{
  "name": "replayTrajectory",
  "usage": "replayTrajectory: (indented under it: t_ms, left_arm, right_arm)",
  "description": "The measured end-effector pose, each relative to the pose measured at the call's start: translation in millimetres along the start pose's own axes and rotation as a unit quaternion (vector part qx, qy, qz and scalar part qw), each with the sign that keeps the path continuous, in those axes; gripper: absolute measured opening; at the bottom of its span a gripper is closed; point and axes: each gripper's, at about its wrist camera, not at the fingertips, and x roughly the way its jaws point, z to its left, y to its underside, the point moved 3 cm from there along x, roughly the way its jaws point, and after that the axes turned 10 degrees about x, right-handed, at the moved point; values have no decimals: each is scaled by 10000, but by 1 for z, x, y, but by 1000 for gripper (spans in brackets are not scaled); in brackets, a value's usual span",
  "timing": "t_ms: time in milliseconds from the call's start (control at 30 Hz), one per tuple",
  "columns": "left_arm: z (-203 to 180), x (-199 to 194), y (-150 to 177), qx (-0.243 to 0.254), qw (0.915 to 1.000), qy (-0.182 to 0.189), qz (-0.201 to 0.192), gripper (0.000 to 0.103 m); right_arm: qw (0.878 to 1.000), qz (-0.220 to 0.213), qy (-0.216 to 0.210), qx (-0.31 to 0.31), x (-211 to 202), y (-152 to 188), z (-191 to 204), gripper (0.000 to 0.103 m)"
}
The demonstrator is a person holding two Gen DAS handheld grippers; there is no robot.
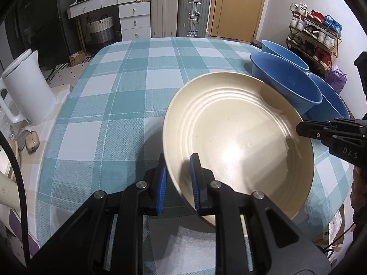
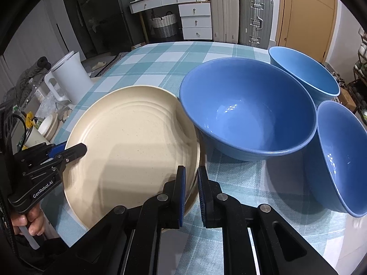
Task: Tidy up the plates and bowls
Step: 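Carry the held cream plates past the blue bowls with both tools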
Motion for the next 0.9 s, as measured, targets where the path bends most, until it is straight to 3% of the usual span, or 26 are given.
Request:
replayTrajectory:
  t_ms: [333,900]
  left_arm:
    - [-3,10,3,22,10000,3,87,16]
    - [-15,18,8,400,9985,-326,154,20]
  right_arm:
    - [9999,-65,109,-49,7,0,-1,11]
    - [9990,-145,360,-217,13,5,0,11]
